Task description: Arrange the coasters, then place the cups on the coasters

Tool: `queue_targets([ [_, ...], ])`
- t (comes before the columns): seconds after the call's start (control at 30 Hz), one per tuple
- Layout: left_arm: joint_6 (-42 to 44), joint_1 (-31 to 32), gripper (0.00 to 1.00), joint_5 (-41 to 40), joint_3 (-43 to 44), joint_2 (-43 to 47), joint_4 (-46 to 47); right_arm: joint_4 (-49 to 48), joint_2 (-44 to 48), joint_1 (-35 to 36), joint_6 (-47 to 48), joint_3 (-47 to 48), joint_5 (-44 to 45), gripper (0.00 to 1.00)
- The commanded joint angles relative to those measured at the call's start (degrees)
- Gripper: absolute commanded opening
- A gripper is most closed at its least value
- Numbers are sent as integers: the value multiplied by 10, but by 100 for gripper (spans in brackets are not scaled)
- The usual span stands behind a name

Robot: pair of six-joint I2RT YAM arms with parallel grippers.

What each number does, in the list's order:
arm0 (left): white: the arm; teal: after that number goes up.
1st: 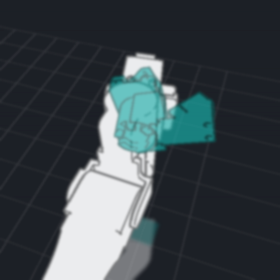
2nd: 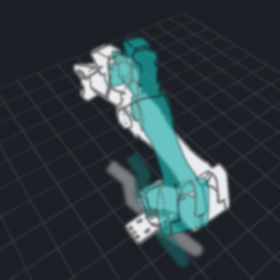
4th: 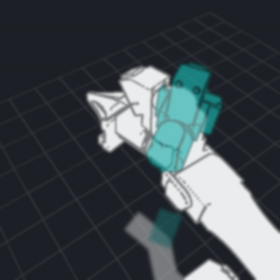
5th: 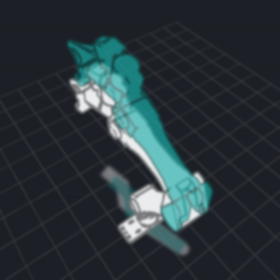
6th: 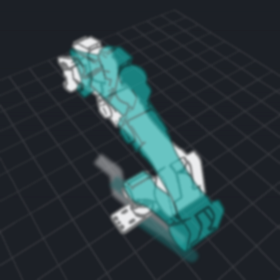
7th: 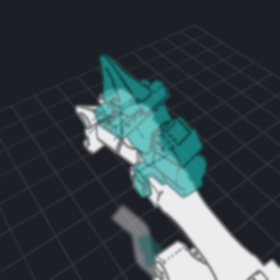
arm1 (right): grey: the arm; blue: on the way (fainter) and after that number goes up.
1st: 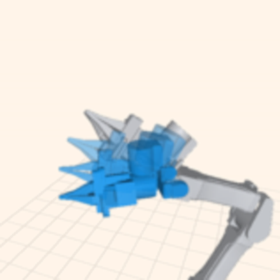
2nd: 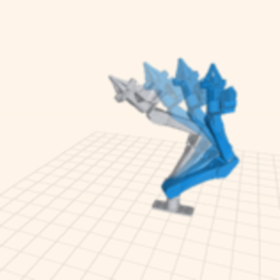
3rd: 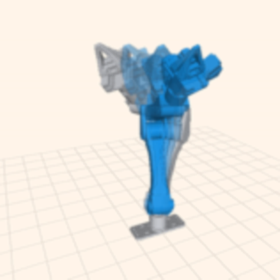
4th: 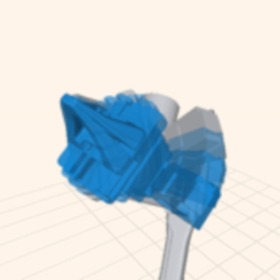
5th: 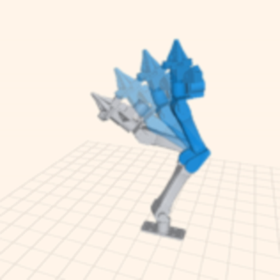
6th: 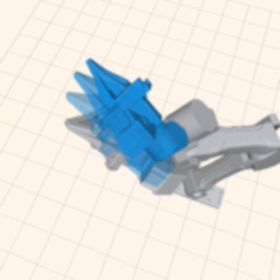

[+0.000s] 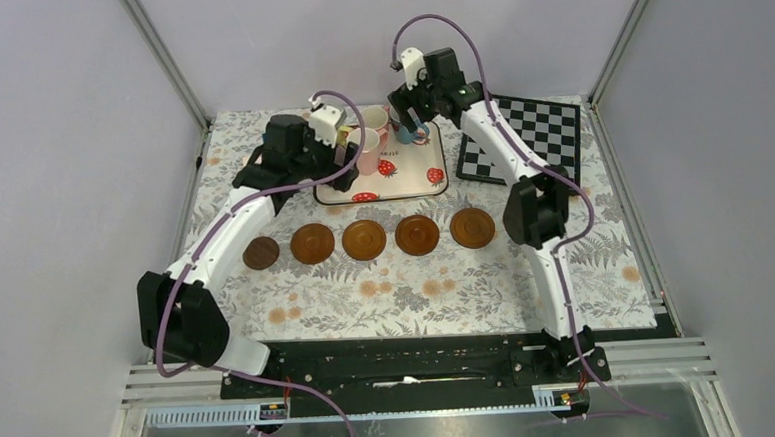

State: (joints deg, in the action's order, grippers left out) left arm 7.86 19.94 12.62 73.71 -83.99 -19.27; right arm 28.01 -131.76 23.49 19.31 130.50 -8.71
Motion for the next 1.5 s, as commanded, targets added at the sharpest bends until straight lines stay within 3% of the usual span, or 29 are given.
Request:
queue_targets([
  [0.0, -24, -11, 99, 13, -16, 48, -12, 111, -102, -10, 33, 154, -10, 88],
  [0.1, -27, -14, 99, 14, -26, 66, -18, 122, -124, -18, 47, 181, -13, 88],
  [0.3, -35, -19, 99, 11, -52, 94, -5, 72, -115, -26, 60, 101, -23, 88],
  [0.83, -40, -25, 99, 10, -59, 105, -2, 27, -178, -28, 53, 139, -51, 66],
  [0.97, -42, -27, 99, 13, -59, 105, -2, 12, -180, -27, 49, 137, -52, 58],
  [1.33, -43, -36, 99, 14, -55, 116, -11, 5, -145, -27, 53, 102, -50, 24],
  [1.47, -45, -38, 99, 16, -58, 121, -12, 1, -101, -27, 56, 58, -61, 6],
])
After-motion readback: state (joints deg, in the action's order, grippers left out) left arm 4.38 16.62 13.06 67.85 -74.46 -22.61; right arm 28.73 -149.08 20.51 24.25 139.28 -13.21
